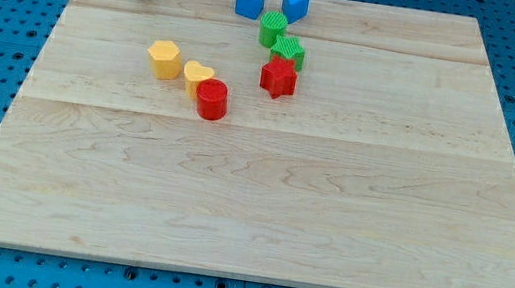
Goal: Move the red star into the yellow blocks
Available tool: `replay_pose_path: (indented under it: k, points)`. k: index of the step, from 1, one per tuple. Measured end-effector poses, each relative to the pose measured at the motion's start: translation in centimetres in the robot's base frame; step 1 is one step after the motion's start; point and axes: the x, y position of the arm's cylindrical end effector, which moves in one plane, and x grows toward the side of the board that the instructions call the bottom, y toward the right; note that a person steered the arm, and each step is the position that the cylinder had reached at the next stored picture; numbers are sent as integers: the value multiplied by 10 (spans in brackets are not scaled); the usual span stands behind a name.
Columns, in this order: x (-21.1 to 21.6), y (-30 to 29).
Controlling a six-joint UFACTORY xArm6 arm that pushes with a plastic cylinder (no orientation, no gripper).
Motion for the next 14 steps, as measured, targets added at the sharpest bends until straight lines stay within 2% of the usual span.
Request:
replay_pose_path:
  k: [3, 5, 7, 9, 10, 11, 14]
  points:
    - [0, -58]
    - [31, 1]
    - [31, 55]
    - [102, 107]
    - [113, 148]
    - [127, 167]
    - [164, 167]
